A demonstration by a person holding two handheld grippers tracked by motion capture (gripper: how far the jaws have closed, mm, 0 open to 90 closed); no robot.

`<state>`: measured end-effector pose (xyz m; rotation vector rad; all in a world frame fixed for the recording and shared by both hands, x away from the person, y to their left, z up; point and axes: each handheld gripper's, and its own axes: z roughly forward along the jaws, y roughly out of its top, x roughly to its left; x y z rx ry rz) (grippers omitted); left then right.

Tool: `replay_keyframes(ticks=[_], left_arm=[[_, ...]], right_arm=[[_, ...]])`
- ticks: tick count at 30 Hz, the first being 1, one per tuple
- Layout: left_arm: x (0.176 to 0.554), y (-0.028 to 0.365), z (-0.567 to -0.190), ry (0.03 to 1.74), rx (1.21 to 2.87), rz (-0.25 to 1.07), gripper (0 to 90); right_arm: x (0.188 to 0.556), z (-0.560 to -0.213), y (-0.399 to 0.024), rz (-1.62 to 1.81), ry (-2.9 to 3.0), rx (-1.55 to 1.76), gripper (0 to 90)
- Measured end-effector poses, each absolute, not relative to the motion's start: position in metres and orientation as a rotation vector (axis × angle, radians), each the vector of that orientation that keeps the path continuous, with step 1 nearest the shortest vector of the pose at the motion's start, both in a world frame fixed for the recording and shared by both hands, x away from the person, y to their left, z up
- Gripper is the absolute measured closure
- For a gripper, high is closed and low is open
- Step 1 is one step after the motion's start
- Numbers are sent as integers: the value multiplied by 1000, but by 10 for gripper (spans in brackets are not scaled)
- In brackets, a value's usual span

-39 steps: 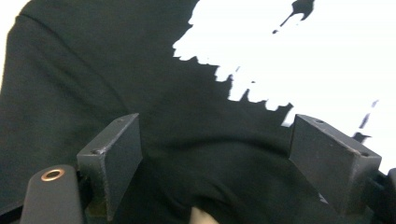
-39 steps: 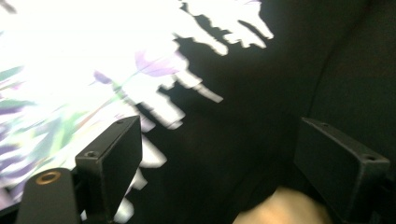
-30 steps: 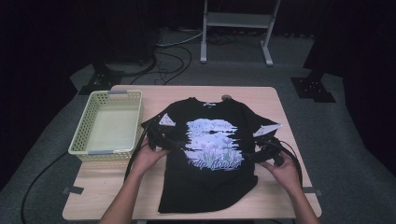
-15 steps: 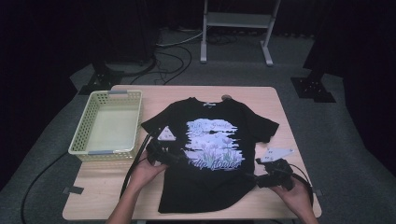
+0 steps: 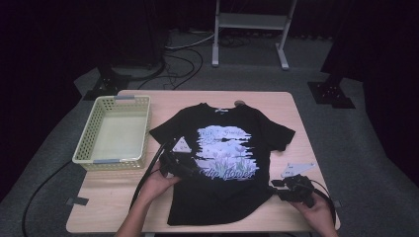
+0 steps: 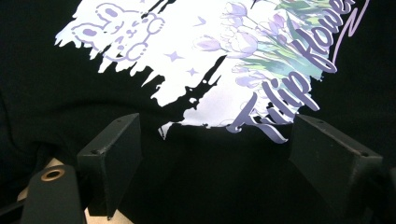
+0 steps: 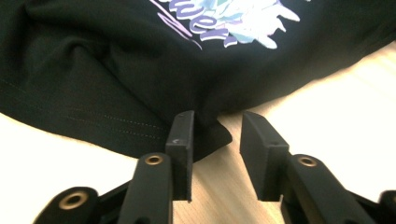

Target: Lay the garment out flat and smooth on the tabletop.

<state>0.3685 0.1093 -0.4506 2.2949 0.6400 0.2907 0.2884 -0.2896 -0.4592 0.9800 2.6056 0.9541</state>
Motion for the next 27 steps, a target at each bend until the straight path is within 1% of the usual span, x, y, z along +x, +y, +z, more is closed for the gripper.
replay_keyframes(ticks=[10,20,27], left_arm=[[371,105,-456,632,2304,275,168],[374,100,-466,632,2345,254,167],[375,99,-472,632,2346,248,168]], right_arm=[[285,-467,-287,963,2625,944,823],[271,-463,-290,890,2618,1001,861],[256,-461,-297,888,2617,1031,865]])
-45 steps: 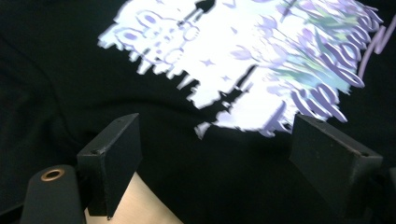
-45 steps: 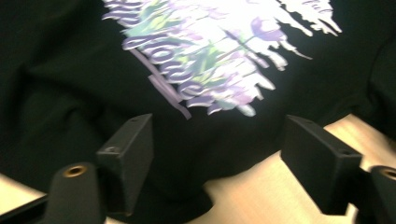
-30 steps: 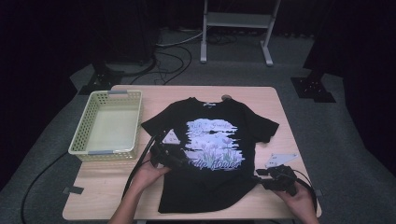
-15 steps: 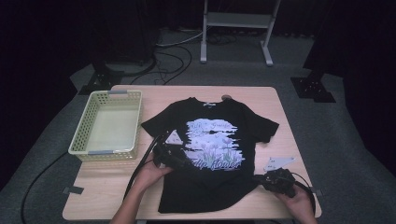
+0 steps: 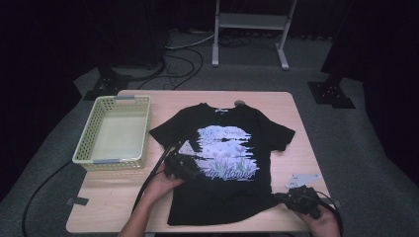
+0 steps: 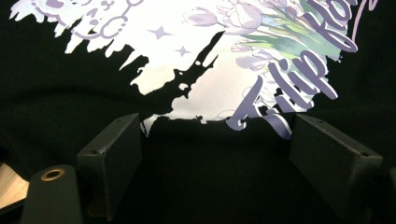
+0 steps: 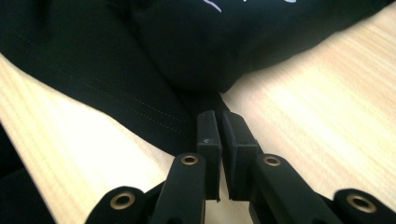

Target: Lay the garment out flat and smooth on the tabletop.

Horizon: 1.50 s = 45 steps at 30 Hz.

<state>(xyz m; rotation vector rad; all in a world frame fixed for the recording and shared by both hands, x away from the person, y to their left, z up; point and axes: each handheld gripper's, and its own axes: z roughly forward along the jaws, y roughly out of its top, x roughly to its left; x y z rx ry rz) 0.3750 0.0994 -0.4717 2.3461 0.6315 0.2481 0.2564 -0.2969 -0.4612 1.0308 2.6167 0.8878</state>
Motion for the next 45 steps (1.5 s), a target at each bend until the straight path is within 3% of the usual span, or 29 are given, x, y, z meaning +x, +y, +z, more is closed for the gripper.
replay_keyframes(ticks=[27,45], left_arm=[[376,100,-473,621,2345,261,168],[374,101,-469,616,2335,252,168]], right_arm=[[181,-458,-295,890,2693,969,860],[224,-450,-287,973,2597,985,614]])
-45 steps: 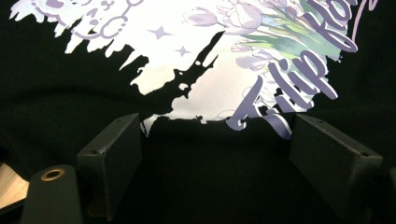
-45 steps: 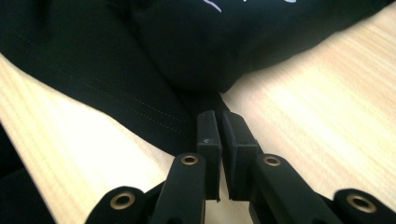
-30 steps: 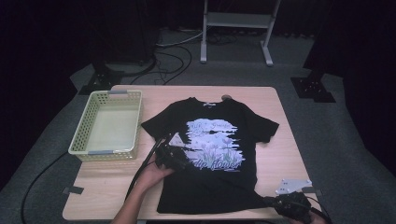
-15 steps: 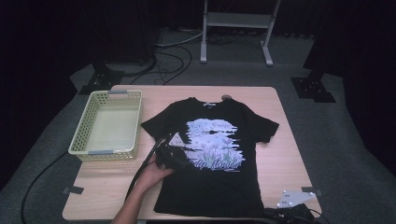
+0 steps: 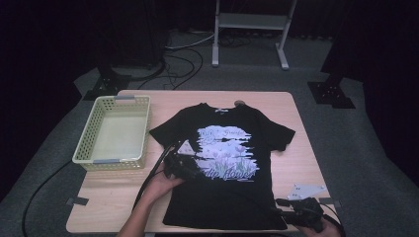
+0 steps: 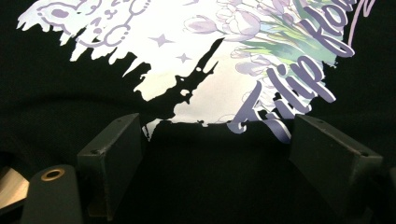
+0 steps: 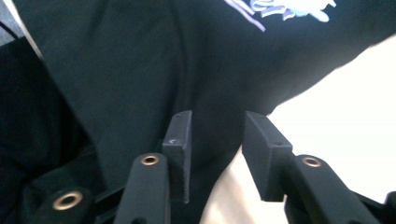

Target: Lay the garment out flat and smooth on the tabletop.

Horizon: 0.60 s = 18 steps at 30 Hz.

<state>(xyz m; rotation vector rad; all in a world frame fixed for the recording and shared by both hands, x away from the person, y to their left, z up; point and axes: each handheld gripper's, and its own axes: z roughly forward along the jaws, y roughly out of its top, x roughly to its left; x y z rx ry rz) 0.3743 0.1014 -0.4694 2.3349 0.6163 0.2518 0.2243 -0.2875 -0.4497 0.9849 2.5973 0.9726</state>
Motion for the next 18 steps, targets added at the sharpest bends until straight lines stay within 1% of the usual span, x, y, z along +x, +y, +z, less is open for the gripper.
replay_keyframes(ticks=[10,12,13,14,18], left_arm=[[370,101,-466,608,2319,258,167],[369,101,-465,603,2313,264,168],[368,101,-464,604,2310,265,168],[367,101,-464,601,2310,266,167],[367,102,-464,594,2314,266,167]], right_arm=[[259,-452,-269,965,2559,1011,441],[272,-453,-265,958,2541,1034,408],[272,-453,-265,958,2541,1034,408],[282,-453,-262,956,2532,1049,382],[302,-453,-256,945,2526,1064,358]])
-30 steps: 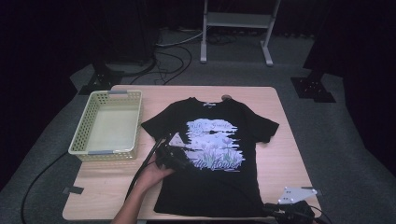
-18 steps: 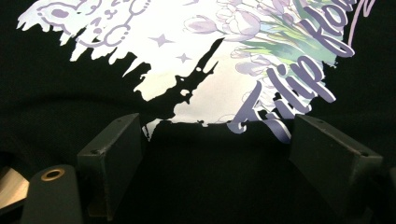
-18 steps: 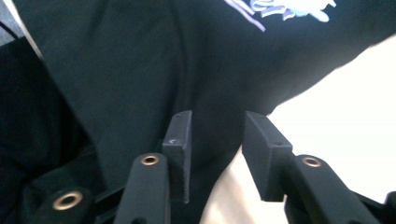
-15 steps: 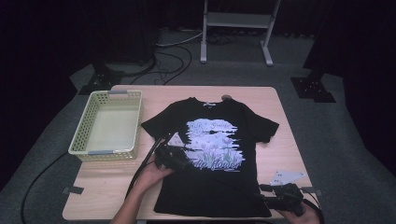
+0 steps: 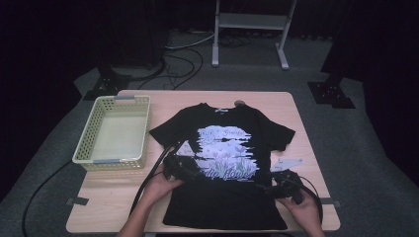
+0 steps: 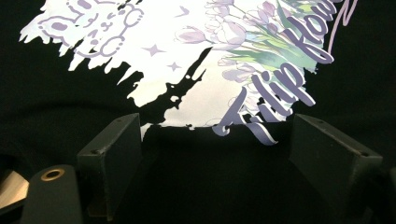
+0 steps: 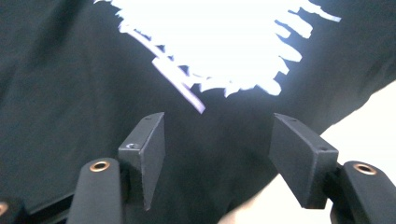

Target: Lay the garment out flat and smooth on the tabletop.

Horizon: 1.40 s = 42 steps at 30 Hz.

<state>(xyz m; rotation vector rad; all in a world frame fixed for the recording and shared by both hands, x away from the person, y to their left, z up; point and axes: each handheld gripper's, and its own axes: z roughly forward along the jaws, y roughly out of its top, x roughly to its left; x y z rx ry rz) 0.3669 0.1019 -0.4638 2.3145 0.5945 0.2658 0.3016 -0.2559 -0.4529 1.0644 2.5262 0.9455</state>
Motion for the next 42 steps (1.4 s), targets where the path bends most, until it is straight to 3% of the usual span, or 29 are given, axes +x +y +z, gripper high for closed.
replay_keyframes(ticks=[3,16,32,37,42], left_arm=[[368,102,-466,604,2313,254,167],[369,103,-475,612,2314,245,167],[359,101,-473,641,2302,231,167],[348,107,-463,624,2272,265,167],[337,119,-458,631,2262,299,167]], right_arm=[[317,-451,-251,941,2518,1067,309],[372,-466,-240,854,2572,1108,290],[365,-468,-267,871,2569,1054,287],[353,-465,-277,915,2553,1054,208],[338,-460,-295,972,2514,1094,192]])
